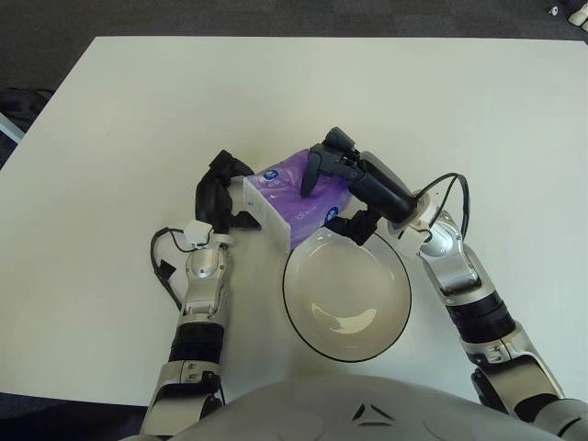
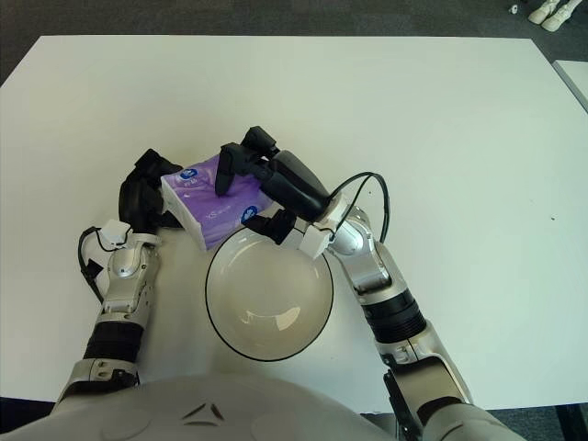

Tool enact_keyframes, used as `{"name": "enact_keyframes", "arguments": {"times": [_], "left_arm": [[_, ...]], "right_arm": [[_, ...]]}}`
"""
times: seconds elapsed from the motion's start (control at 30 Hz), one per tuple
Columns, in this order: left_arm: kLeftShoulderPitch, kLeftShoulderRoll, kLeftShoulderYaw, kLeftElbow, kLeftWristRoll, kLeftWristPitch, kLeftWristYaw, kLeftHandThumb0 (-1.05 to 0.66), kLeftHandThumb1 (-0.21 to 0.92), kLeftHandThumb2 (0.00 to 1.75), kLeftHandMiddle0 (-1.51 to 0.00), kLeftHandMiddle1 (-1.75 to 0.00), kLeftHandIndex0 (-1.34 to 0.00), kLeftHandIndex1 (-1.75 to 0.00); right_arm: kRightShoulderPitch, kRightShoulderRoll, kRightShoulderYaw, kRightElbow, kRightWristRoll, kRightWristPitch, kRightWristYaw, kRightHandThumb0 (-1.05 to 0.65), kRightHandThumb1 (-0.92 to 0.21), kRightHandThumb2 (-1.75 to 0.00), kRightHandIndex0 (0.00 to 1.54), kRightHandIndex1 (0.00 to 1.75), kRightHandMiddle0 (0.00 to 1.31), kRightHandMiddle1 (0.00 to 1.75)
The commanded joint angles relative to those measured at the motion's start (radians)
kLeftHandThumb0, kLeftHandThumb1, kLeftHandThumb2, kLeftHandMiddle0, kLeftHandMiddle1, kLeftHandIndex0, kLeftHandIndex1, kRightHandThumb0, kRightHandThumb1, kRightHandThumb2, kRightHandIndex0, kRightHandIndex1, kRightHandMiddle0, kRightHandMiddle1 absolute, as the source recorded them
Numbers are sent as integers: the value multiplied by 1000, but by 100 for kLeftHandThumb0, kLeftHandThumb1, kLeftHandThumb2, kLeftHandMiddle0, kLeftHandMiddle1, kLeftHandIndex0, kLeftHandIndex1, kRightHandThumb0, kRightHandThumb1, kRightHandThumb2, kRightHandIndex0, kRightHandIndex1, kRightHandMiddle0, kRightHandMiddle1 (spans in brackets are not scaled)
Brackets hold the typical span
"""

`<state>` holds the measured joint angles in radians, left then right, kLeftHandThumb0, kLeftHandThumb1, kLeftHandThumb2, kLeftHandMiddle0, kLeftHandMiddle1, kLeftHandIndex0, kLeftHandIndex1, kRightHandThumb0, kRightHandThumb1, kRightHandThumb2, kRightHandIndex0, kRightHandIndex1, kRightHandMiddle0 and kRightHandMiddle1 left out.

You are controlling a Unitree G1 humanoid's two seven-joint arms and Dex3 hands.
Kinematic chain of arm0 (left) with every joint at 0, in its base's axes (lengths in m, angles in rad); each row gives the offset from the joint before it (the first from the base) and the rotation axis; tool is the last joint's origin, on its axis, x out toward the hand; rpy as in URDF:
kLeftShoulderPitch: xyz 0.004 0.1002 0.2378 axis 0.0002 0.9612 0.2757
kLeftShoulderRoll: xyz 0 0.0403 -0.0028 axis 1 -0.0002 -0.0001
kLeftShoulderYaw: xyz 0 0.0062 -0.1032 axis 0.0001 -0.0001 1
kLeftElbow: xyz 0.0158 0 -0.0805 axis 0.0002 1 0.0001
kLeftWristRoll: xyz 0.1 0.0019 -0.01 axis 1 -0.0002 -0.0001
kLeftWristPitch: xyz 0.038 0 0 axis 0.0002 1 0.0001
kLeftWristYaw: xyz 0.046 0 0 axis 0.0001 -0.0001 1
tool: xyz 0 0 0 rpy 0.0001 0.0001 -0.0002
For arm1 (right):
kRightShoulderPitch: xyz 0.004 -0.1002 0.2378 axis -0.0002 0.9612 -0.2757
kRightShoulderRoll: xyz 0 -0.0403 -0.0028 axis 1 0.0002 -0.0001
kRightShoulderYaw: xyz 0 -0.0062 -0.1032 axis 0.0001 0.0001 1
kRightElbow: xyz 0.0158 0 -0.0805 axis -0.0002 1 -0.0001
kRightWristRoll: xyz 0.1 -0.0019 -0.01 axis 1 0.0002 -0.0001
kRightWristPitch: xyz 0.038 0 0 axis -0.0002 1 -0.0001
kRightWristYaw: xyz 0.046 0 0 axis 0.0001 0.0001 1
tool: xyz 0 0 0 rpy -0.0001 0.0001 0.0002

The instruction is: Put the tissue paper into the plate.

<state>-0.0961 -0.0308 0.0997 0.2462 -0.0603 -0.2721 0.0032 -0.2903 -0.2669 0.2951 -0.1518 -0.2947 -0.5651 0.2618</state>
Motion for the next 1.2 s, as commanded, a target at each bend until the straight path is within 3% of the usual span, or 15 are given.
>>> {"name": "enact_keyframes", "arguments": {"times": [0.0,0.1,0.2,0.33,0.63,0.83,1.17], "left_arm": [[58,-4,13,99,-15,16,-2,-1,-9,175,-88,-175,-77,-164],[55,-8,18,105,-27,10,-11,-1,-9,175,-88,-175,-76,-165],[50,-14,24,117,-30,-4,-10,-1,-9,175,-88,-175,-76,-166],[50,-18,25,115,-23,-30,-5,-1,-8,175,-89,-175,-74,-167],[68,-16,14,60,-3,-27,6,-1,-8,175,-90,-175,-73,-167],[72,-8,8,37,-3,0,-4,-1,-8,175,-90,-175,-72,-167],[79,-2,4,5,-6,34,-6,-1,-7,175,-90,-175,-68,-170]], "right_arm": [[-12,-7,-13,16,11,-57,-11,0,-1,-168,85,174,60,175],[-18,-8,-19,29,5,-103,-20,0,-1,-168,85,175,59,175],[28,-29,-40,-46,34,-125,-10,0,-1,-167,85,174,59,175],[88,-73,-65,-151,105,-121,22,0,-1,-167,85,174,60,175],[133,-141,-58,-238,201,-95,99,0,-1,-166,86,170,60,175],[161,-317,-94,-305,356,-63,265,0,-2,-165,87,168,60,175],[174,-406,-140,-310,377,-100,358,0,3,-171,88,173,64,174]]}}
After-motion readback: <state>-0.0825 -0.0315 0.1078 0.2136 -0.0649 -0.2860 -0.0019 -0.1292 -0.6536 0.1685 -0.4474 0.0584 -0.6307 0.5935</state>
